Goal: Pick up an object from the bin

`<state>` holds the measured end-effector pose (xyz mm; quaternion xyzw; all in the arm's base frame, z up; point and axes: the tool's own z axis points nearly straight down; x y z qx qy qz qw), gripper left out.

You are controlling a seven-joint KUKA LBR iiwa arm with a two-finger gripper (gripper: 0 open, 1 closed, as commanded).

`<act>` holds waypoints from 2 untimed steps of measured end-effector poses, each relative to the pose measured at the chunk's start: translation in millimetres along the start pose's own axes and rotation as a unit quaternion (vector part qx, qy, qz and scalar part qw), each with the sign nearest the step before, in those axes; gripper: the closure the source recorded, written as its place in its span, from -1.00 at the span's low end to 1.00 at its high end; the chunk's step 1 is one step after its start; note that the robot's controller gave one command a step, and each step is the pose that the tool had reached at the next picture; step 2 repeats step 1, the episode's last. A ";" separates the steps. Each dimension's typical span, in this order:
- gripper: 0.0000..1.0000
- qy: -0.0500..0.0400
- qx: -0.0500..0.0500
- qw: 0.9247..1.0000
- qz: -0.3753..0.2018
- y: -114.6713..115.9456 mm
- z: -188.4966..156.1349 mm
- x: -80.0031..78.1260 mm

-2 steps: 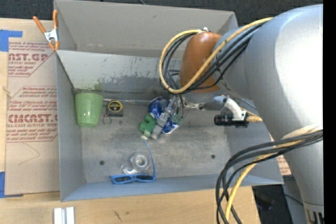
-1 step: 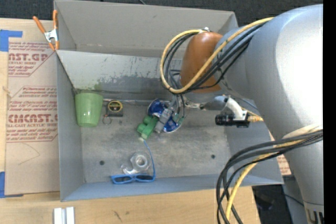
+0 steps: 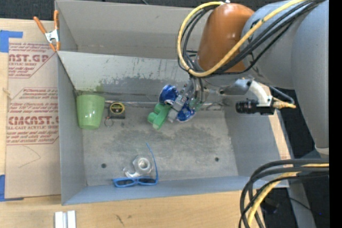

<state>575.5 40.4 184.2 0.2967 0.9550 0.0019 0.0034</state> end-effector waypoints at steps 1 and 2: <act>1.00 -0.001 0.000 1.000 0.031 3.6 -66.5 -23.3; 1.00 -0.001 0.000 1.000 0.031 3.6 -66.5 -23.3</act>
Offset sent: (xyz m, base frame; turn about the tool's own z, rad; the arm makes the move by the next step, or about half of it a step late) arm 0.0184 -0.0103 0.0625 0.0618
